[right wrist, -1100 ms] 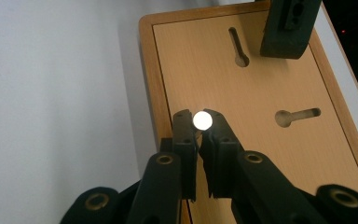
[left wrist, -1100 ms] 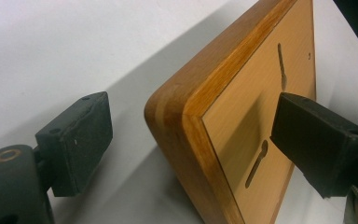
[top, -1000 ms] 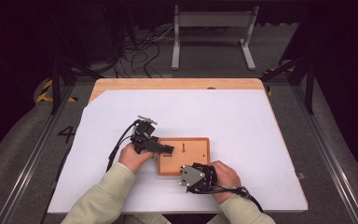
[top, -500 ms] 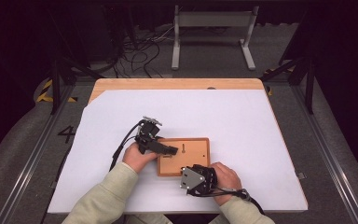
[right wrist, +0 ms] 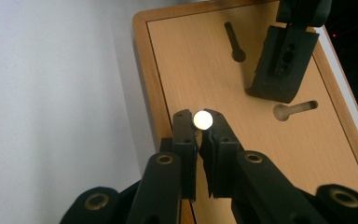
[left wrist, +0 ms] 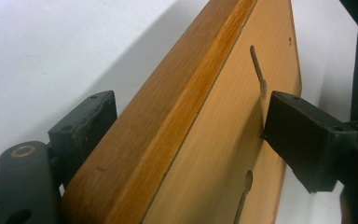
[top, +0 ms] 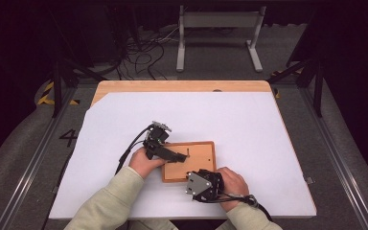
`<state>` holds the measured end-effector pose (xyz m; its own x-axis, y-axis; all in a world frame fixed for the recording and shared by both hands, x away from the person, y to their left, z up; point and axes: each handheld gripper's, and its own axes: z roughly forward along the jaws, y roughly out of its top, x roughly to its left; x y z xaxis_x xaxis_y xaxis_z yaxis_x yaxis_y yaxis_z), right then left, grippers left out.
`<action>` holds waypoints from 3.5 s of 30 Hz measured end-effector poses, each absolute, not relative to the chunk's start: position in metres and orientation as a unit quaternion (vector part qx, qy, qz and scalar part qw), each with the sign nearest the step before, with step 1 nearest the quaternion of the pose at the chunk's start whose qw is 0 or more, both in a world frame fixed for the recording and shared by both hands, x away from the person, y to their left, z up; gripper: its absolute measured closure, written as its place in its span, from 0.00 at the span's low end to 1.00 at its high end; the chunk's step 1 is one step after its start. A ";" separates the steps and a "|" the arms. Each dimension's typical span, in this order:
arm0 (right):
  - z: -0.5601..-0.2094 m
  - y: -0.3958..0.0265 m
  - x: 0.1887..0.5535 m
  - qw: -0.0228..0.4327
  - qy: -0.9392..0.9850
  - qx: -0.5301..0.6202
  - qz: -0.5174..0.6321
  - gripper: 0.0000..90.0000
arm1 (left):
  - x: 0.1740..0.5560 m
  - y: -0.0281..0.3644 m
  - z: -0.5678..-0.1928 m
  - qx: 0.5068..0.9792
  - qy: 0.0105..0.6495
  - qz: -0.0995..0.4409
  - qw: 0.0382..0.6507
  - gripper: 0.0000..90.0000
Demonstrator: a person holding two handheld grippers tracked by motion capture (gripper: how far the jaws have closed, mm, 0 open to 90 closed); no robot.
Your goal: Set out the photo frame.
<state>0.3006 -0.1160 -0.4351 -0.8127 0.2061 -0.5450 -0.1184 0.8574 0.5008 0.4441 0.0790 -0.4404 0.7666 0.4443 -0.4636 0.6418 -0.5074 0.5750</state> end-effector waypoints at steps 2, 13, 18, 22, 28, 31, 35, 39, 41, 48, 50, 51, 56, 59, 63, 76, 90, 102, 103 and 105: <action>-0.435 -0.116 0.301 0.306 0.914 0.025 0.266 0.94 | 0.444 0.079 -0.440 0.857 0.318 -0.130 0.383 0.21; -0.430 -0.125 0.306 0.275 0.919 0.033 0.280 0.79 | 0.444 0.082 -0.436 0.855 0.317 -0.135 0.387 0.31; -0.420 -0.136 0.309 0.236 0.915 0.050 0.322 0.69 | 0.441 0.085 -0.431 0.853 0.311 -0.132 0.398 0.37; -0.406 -0.153 0.309 0.216 0.906 0.056 0.360 0.66 | 0.437 0.089 -0.424 0.853 0.295 -0.127 0.412 0.43; -0.374 -0.178 0.306 0.216 0.881 0.084 0.413 0.63 | 0.429 0.093 -0.416 0.855 0.276 -0.121 0.421 0.51; -0.367 -0.188 0.307 0.225 0.874 0.100 0.419 0.64 | 0.422 0.094 -0.411 0.858 0.259 -0.113 0.429 0.54; -0.360 -0.208 0.313 0.238 0.862 0.137 0.426 0.64 | 0.414 0.096 -0.404 0.859 0.238 -0.107 0.441 0.59; -0.357 -0.226 0.320 0.235 0.844 0.174 0.450 0.63 | 0.409 0.099 -0.400 0.852 0.222 -0.117 0.459 0.65; -0.355 -0.235 0.323 0.233 0.832 0.192 0.465 0.64 | 0.406 0.098 -0.397 0.855 0.210 -0.108 0.461 0.67; -0.355 -0.257 0.332 0.248 0.800 0.239 0.491 0.63 | 0.393 0.097 -0.387 0.857 0.186 -0.071 0.476 0.73; -0.359 -0.261 0.336 0.251 0.798 0.252 0.487 0.63 | 0.388 0.096 -0.383 0.858 0.181 -0.044 0.478 0.74; -0.361 -0.262 0.338 0.250 0.798 0.258 0.484 0.63 | 0.386 0.096 -0.382 0.859 0.180 -0.036 0.478 0.76; -0.364 -0.261 0.340 0.248 0.799 0.260 0.481 0.63 | 0.380 0.095 -0.379 0.864 0.178 0.018 0.471 0.77; -0.366 -0.260 0.341 0.246 0.801 0.260 0.479 0.62 | 0.378 0.095 -0.379 0.864 0.178 0.043 0.469 0.77; -0.369 -0.260 0.343 0.243 0.803 0.263 0.477 0.62 | 0.379 0.095 -0.379 0.866 0.177 0.043 0.466 0.77; -0.368 -0.262 0.343 0.239 0.799 0.267 0.483 0.57 | 0.375 0.102 -0.385 0.885 0.170 0.004 0.433 0.75; -0.368 -0.262 0.345 0.235 0.795 0.272 0.488 0.53 | 0.365 0.086 -0.385 0.904 0.143 -0.056 0.400 0.59; -0.368 -0.261 0.344 0.233 0.796 0.270 0.488 0.53 | 0.364 0.087 -0.383 0.905 0.132 -0.075 0.398 0.39; -0.368 -0.261 0.344 0.235 0.797 0.268 0.488 0.53 | 0.363 0.088 -0.381 0.903 0.132 -0.072 0.404 0.36; -0.368 -0.260 0.342 0.233 0.798 0.268 0.487 0.54 | 0.361 0.093 -0.375 0.896 0.124 -0.058 0.421 0.34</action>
<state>0.3424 -0.2603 -0.3681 -0.7478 0.6544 -0.1119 0.2004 0.3831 0.9017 0.3610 0.0933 -0.3753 0.9625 0.1728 -0.2093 0.2714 -0.6141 0.7411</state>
